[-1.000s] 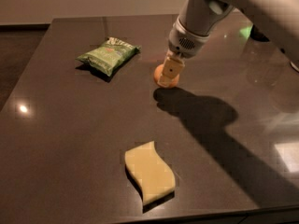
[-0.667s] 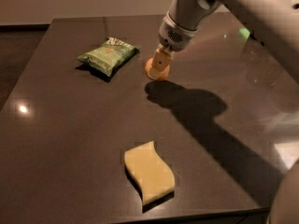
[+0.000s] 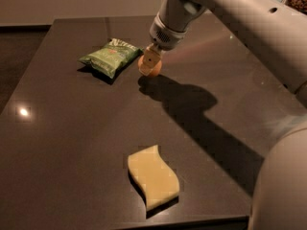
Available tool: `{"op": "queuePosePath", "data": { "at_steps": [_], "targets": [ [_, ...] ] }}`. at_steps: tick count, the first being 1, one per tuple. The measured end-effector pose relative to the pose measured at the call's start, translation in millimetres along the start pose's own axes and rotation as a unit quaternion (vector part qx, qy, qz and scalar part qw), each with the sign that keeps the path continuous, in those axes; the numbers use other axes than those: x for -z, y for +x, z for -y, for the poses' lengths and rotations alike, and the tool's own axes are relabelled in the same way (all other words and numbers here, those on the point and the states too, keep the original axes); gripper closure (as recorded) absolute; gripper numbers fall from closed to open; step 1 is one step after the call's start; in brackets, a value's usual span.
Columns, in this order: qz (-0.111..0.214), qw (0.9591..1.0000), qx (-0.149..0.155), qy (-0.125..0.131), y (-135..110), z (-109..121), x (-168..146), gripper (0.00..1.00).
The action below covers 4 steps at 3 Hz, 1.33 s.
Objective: Move orange near green jalapeno chip bag
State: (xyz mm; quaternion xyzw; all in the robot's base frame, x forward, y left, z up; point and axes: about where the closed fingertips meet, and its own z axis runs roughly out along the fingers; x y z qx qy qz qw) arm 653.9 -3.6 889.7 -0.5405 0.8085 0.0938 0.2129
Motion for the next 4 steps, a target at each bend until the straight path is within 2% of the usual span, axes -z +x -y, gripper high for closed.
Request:
{"op": "queuePosePath", "data": {
  "at_steps": [1,2,4],
  "targets": [
    [-0.005,0.9998,0.008,0.016,-14.7,4.8,-22.6,0.77],
    [-0.004,0.9997,0.014,0.02,-22.8,5.0,-36.2,0.54],
    [0.001,0.9996,0.02,0.02,-29.8,4.0,-45.9,0.07]
  ]
}}
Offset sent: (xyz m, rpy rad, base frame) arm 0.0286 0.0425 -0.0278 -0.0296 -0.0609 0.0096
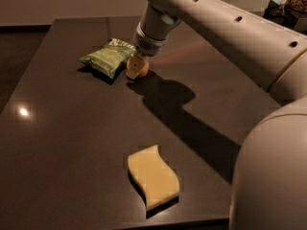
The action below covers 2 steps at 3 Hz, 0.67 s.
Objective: Move orange near green jalapeno chip bag
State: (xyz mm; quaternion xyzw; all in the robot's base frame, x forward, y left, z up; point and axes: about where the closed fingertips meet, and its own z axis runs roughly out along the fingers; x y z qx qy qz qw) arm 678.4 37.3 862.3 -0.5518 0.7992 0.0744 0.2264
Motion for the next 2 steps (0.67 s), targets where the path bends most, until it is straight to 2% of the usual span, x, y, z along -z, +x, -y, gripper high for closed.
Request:
{"op": "queuePosePath", "data": {
  "at_steps": [1,2],
  "targets": [
    [-0.001,1.0,0.0,-0.001,0.0,-0.6,-1.4,0.0],
    [-0.001,1.0,0.0,-0.001,0.0,-0.7,-1.5,0.0]
  ]
}}
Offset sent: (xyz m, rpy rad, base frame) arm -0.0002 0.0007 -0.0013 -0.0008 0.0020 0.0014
